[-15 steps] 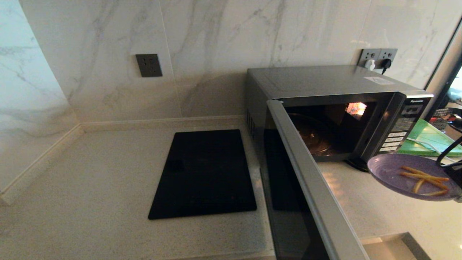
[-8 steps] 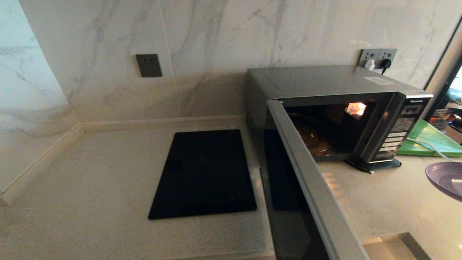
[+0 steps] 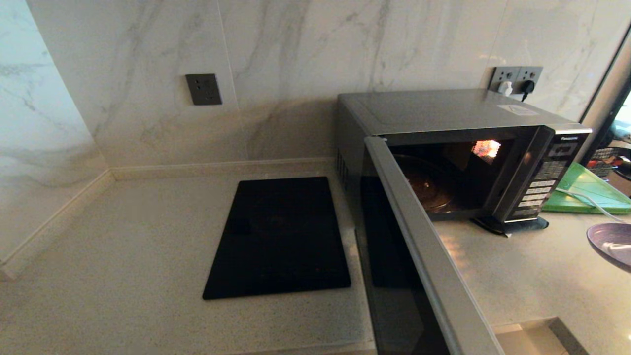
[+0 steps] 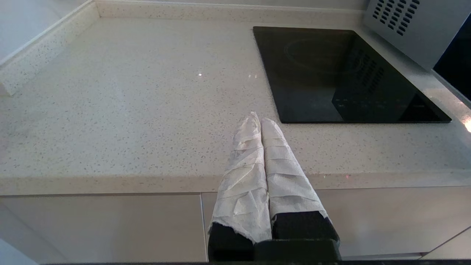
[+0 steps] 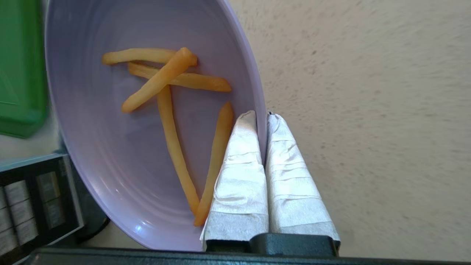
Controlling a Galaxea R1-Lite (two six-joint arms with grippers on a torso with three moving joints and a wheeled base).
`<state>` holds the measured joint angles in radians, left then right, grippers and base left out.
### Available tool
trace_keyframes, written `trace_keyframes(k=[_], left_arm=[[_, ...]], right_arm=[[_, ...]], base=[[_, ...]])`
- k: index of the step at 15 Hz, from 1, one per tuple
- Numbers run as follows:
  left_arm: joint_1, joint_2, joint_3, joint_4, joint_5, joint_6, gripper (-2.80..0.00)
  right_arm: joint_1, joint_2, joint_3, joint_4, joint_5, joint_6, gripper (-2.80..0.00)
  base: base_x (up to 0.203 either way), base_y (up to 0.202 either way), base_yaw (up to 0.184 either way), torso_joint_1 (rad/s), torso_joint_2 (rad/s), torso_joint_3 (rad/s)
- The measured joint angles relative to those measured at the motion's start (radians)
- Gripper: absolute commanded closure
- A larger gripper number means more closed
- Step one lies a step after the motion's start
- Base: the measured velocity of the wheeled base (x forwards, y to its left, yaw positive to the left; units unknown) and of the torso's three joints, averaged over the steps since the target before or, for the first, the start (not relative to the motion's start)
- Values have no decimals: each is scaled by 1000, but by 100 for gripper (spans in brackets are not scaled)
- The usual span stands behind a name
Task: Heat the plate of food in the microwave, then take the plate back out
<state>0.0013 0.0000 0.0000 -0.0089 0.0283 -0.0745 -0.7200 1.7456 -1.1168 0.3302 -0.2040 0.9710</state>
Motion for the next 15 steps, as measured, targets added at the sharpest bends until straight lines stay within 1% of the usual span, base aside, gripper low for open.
trace_keyframes(k=[3, 5, 8, 15], left_arm=[[0, 0, 0, 0, 0, 0, 0], [0, 0, 0, 0, 0, 0, 0], [0, 0, 0, 0, 0, 0, 0], [0, 0, 0, 0, 0, 0, 0]], right_arm=[[-1, 85, -36, -23, 23, -28, 0], [-1, 143, -58, -56, 27, -34, 0], [-7, 224, -92, -66, 28, -35, 0], [-39, 315, -138, -68, 29, -56, 0]], base=[[0, 0, 0, 0, 0, 0], [0, 0, 0, 0, 0, 0], [0, 0, 0, 0, 0, 0], [0, 0, 0, 0, 0, 0]])
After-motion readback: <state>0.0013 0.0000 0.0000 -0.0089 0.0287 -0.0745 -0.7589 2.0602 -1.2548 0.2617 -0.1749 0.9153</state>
